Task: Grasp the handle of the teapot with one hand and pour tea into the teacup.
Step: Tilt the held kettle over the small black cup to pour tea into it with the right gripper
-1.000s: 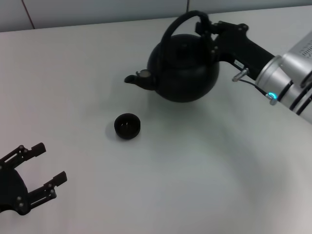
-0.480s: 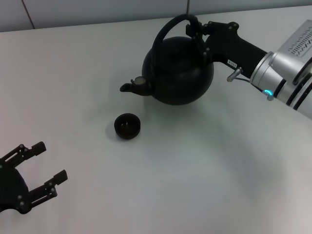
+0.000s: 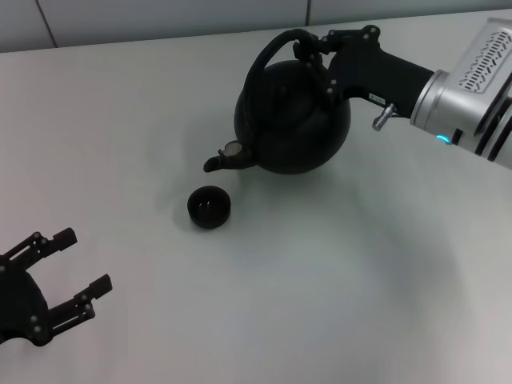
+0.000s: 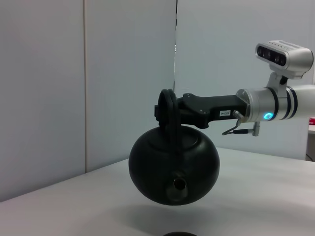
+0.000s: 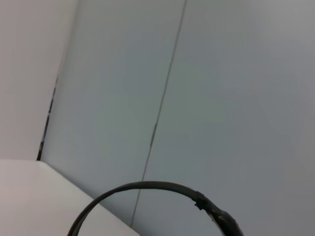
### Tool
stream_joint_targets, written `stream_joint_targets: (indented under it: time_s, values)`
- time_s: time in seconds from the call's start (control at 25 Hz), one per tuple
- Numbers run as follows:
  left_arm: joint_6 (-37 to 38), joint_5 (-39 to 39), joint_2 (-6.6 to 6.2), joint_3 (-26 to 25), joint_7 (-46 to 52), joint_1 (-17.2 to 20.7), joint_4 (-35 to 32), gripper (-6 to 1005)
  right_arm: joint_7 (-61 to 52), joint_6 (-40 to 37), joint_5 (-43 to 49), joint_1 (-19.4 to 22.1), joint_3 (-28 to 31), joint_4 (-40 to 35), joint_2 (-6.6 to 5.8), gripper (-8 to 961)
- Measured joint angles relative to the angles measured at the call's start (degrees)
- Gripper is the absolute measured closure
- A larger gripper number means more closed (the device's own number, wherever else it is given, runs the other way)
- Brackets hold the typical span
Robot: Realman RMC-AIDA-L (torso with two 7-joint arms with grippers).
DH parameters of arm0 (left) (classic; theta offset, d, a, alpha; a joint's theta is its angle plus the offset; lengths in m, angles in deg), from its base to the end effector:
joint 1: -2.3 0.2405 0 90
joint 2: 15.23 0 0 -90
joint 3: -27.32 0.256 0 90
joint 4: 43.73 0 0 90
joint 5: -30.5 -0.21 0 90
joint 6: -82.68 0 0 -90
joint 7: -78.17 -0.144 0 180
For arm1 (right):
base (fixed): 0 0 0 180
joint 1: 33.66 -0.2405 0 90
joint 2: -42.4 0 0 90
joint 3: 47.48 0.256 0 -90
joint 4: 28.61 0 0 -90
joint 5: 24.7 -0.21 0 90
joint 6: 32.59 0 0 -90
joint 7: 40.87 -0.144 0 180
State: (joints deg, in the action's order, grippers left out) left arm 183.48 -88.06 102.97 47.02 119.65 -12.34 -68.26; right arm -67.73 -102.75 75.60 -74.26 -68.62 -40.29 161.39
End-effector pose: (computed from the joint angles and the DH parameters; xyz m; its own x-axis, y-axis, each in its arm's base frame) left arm -0.3405 0.2149 0.0027 0.7781 0.0841 0.6225 0.3909 -0.8406 -0.3750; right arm 0.2462 0.3883 -0.0275 0.8553 0.1670 -0.4904 -0.2539 -0.6901 -0.6777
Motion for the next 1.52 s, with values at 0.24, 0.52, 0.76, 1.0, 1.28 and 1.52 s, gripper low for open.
stream_joint_targets:
  time_s: [0.24,0.52,0.76,1.0,1.28,1.52]
  values:
    - [-0.1,0.1,0.01,0.0,0.2,-0.4,0.0,199,0.3,0.7,0.0,-0.8,-3.0,-2.0,0.08,865]
    - [-0.1,0.4,0.09,0.0,0.3,-0.6,0.0,199,2.8,2.1,-0.3,-1.5,-6.0,-2.9,0.25,865]
    - [-0.2,0.7,0.09,0.0,0.5,-0.8,0.0,199,4.2,2.2,-0.3,-1.8,-6.6,-3.4,0.29,865]
    - [-0.2,0.7,0.09,0.0,0.5,-1.1,0.0,199,4.2,2.3,-0.3,-1.8,-9.3,-5.4,0.26,865]
    - [-0.3,0.7,0.09,0.0,0.6,-1.3,0.0,199,4.5,2.4,-0.5,-1.9,-12.9,-7.4,0.31,865]
    - [-0.4,0.9,0.09,0.0,0.6,-1.3,0.0,199,5.2,2.4,-0.5,-2.2,-13.8,-8.1,0.41,865]
